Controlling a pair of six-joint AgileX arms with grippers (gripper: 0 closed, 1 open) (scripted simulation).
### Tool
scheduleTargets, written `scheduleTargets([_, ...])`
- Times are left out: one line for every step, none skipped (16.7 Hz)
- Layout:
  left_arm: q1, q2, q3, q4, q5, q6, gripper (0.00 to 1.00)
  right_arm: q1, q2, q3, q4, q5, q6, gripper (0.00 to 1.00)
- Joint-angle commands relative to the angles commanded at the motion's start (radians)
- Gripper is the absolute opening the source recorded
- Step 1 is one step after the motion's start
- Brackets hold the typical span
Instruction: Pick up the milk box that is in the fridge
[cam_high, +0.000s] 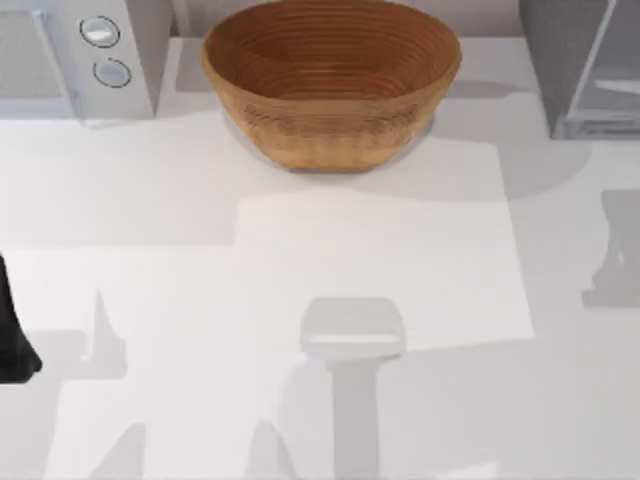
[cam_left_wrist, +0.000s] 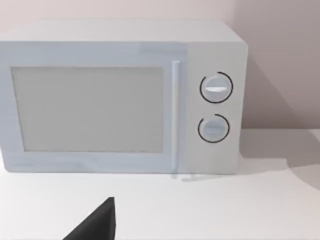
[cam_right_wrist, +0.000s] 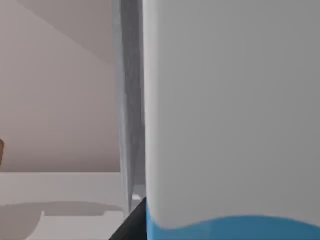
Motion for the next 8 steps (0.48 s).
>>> scheduleTargets([0.0,0.0,0.0,0.0,0.0,0.0,1.0,0.014,-0.097,-0.04,-0.059,0.014,-0.001,0.0])
scheduleTargets([0.0,0.0,0.0,0.0,0.0,0.0,1.0,0.028,-0.189,-0.078,-0.116,0.027,-0.002,0.0])
scheduleTargets([0.0,0.0,0.0,0.0,0.0,0.0,1.0,0.041,-0.273,-0.111,-0.167,0.04,-0.003,0.0])
scheduleTargets([0.0,0.0,0.0,0.0,0.0,0.0,1.0,0.053,-0.349,-0.141,-0.213,0.052,-0.004,0.0])
scheduleTargets([0.0,0.0,0.0,0.0,0.0,0.0,1.0,0.064,-0.415,-0.167,-0.254,0.062,-0.006,0.0])
scheduleTargets([0.0,0.0,0.0,0.0,0.0,0.0,1.0,0.074,-0.47,-0.188,-0.289,0.072,-0.008,0.0])
scheduleTargets([0.0,0.0,0.0,0.0,0.0,0.0,1.0,0.083,-0.515,-0.205,-0.317,0.079,-0.009,0.0])
scheduleTargets([0.0,0.0,0.0,0.0,0.0,0.0,1.0,0.089,-0.549,-0.218,-0.338,0.086,-0.011,0.0])
